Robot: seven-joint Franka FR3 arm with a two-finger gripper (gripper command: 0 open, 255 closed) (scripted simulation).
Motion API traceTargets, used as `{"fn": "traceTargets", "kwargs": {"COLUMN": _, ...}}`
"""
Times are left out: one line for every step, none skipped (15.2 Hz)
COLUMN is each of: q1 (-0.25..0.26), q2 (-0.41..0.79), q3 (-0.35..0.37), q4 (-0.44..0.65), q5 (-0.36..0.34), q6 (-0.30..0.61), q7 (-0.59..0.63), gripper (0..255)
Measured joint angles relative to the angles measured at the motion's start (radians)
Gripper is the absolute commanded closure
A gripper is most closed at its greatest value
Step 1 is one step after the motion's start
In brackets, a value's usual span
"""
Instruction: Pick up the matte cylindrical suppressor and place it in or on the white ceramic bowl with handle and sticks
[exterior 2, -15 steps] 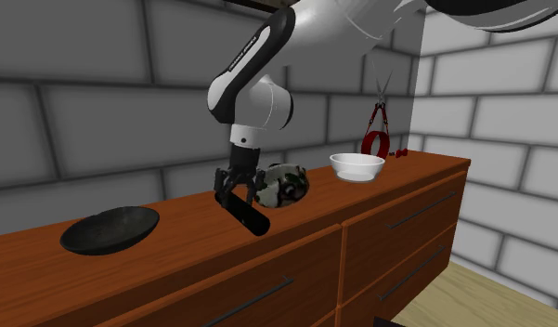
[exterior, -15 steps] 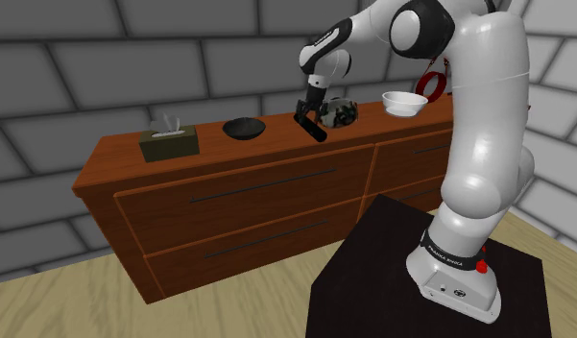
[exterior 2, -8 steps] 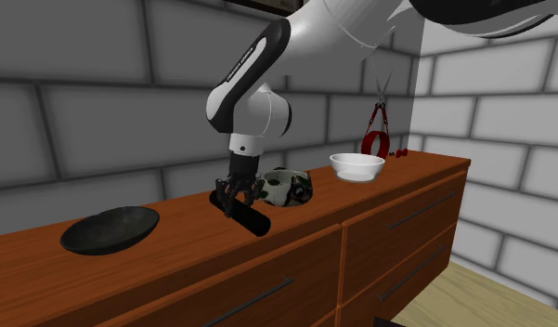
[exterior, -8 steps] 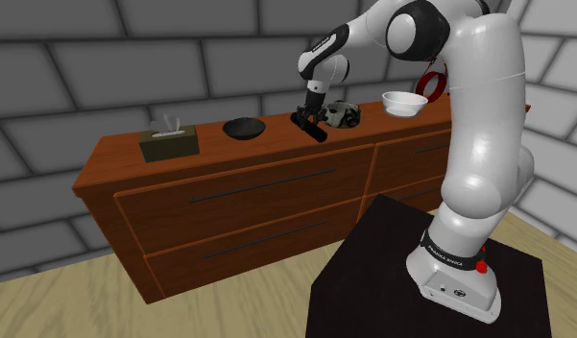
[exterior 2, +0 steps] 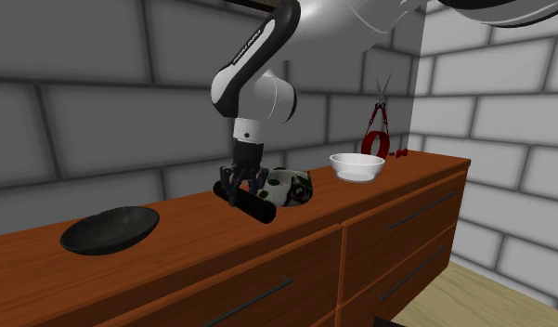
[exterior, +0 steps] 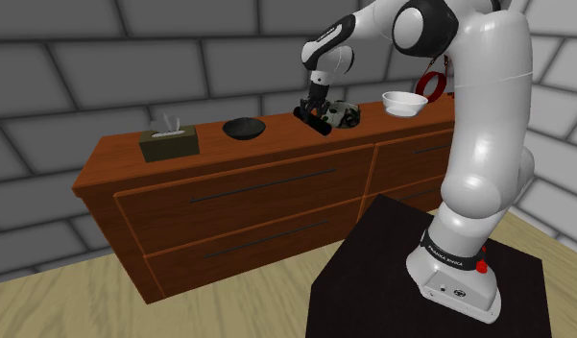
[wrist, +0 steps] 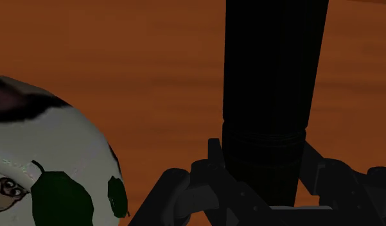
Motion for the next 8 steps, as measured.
{"fn": "traceTargets", "kwargs": {"q1": 0.000, "q2": -0.004, "q3": -0.001, "q4": 0.008, "q5": -0.003, "q6": -0.013, "q7": 0.003, "gripper": 255}}
{"fn": "traceTargets", "kwargs": {"q1": 0.000, "q2": -0.011, "q3": -0.002, "q4": 0.012, "q5": -0.006, "q6": -0.022, "q7": 0.006, "gripper": 255}}
{"fn": "traceTargets", "kwargs": {"q1": 0.000, "q2": -0.020, "q3": -0.004, "q4": 0.013, "q5": -0.009, "q6": -0.032, "q7": 0.008, "gripper": 255}}
{"fn": "traceTargets", "kwargs": {"q1": 0.001, "q2": -0.024, "q3": -0.005, "q4": 0.019, "q5": -0.011, "q6": -0.041, "q7": 0.011, "gripper": 255}}
{"fn": "traceTargets", "kwargs": {"q1": 0.002, "q2": -0.028, "q3": -0.005, "q4": 0.025, "q5": -0.014, "q6": -0.051, "q7": 0.015, "gripper": 255}}
{"fn": "traceTargets", "kwargs": {"q1": 0.003, "q2": -0.034, "q3": -0.006, "q4": 0.032, "q5": -0.017, "q6": -0.063, "q7": 0.020, "gripper": 255}}
{"fn": "traceTargets", "kwargs": {"q1": 0.003, "q2": -0.036, "q3": -0.007, "q4": 0.044, "q5": -0.019, "q6": -0.076, "q7": 0.023, "gripper": 255}}
{"fn": "traceTargets", "kwargs": {"q1": 0.003, "q2": -0.038, "q3": -0.007, "q4": 0.053, "q5": -0.021, "q6": -0.088, "q7": 0.027, "gripper": 255}}
